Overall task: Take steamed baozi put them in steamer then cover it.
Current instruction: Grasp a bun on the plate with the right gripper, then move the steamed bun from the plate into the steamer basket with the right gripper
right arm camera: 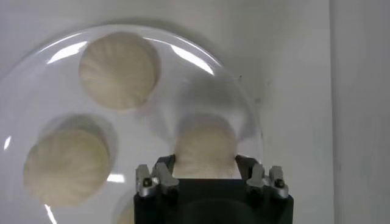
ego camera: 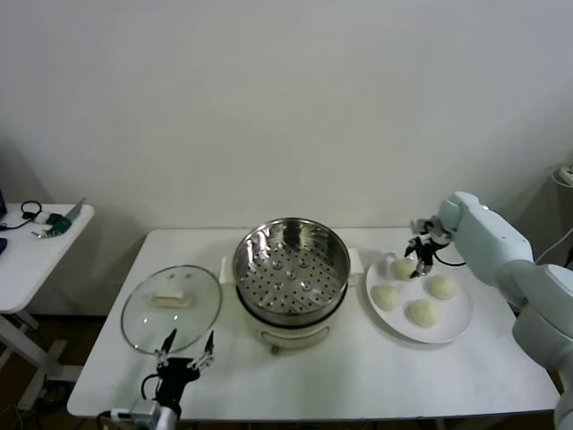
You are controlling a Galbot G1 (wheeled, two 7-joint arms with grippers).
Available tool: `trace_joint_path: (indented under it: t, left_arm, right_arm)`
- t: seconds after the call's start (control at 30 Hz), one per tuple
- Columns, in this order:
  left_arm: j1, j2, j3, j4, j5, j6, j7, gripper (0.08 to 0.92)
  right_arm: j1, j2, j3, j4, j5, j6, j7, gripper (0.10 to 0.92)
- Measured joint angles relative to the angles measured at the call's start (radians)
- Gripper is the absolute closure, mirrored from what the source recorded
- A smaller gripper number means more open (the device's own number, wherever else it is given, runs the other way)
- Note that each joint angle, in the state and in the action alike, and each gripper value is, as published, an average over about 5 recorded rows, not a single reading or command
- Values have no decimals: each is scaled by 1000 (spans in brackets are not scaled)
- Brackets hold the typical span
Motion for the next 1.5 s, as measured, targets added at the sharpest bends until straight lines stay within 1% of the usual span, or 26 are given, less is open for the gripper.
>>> trace_joint_path:
  t: [0.17, 0.3, 0.5, 0.73, 0.9, 1.03, 1.13, 1.27, 1.5]
  left_arm:
    - [2, 0, -1, -1, -1, -2, -1, 177]
    - [3, -2, -1, -6, -2, -2, -3, 177]
    - [5, 0, -2, -18, -1, 0, -6, 177]
    - [17, 7, -4, -34, 0, 1, -20, 177]
    - [20, 6, 1, -44, 6, 0, -22, 177]
    - [20, 4, 2, -48, 12, -2, -22, 177]
    - [23, 4, 1, -52, 14, -3, -23, 177]
    - [23, 4, -1, -55, 14, -5, -24, 177]
    - [19, 4, -1, -52, 16, -5, -25, 177]
  right_arm:
    - [18, -12, -29, 26, 18, 1, -11, 418]
    - [67, -48, -107, 106, 70, 5, -20, 430]
    - [242, -99, -299, 303, 187, 46, -28, 432]
    - [512, -102, -510, 557, 312, 171, -24, 439]
    - [636, -73, -609, 727, 348, 267, 2, 440]
    - [670, -36, -651, 818, 340, 330, 28, 440]
    - [665, -1, -669, 849, 318, 370, 48, 440]
    - [625, 48, -677, 847, 271, 413, 74, 440]
    - [516, 141, -660, 753, 177, 471, 104, 440]
